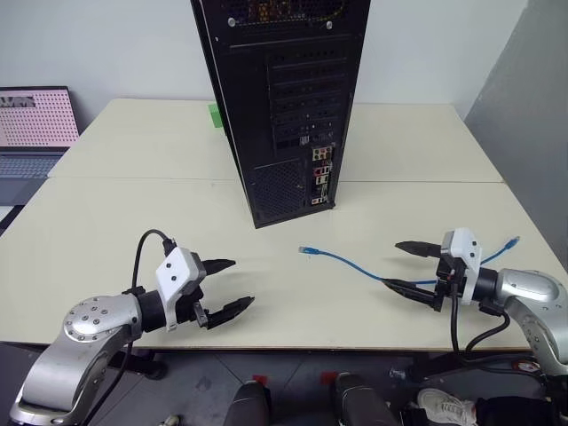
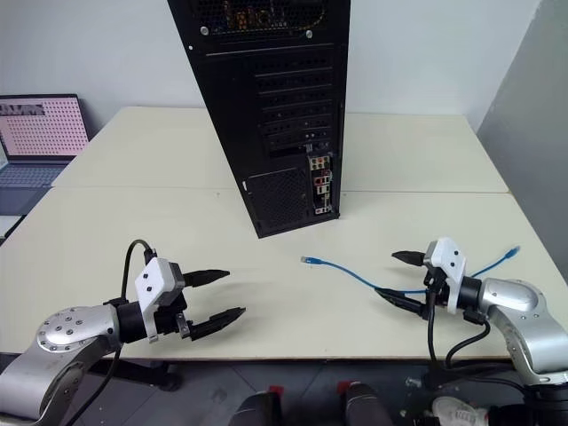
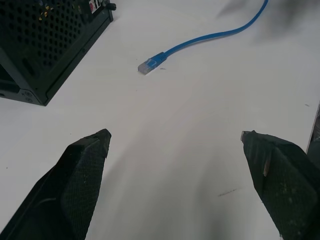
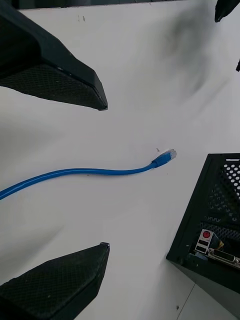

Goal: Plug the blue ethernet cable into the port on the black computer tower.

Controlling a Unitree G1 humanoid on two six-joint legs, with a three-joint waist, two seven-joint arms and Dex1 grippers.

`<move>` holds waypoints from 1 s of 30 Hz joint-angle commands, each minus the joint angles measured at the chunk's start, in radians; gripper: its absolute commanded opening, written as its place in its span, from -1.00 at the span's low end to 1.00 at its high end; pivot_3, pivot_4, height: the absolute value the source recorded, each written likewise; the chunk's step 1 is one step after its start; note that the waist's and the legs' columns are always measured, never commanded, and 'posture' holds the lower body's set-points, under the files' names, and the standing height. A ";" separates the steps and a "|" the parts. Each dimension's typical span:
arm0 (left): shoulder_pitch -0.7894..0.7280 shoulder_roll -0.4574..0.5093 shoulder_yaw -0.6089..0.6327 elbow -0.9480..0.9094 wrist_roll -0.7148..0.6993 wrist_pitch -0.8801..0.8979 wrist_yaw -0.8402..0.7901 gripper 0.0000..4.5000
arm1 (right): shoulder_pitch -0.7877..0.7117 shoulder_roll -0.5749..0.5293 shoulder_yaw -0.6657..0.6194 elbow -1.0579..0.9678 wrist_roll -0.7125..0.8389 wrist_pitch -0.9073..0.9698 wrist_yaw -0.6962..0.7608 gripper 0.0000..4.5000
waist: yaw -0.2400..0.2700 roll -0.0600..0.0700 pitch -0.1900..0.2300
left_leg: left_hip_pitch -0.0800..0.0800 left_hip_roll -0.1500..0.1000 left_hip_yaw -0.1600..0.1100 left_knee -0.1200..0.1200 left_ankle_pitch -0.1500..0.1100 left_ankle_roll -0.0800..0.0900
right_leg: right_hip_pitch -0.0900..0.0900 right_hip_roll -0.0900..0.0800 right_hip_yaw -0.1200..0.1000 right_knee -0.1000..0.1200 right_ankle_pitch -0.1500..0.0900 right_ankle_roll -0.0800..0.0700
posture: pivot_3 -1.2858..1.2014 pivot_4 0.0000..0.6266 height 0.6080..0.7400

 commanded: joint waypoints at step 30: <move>-0.123 -0.010 -0.050 0.034 -0.041 0.021 -0.051 0.99 | -0.434 0.345 0.366 0.474 -0.279 -0.113 -0.087 1.00 | -0.002 0.000 0.000 | -0.001 0.000 0.000 0.000 0.000 0.000 | -0.001 0.000 -0.001 0.002 0.001 0.001 | 0.03 -0.52 1.00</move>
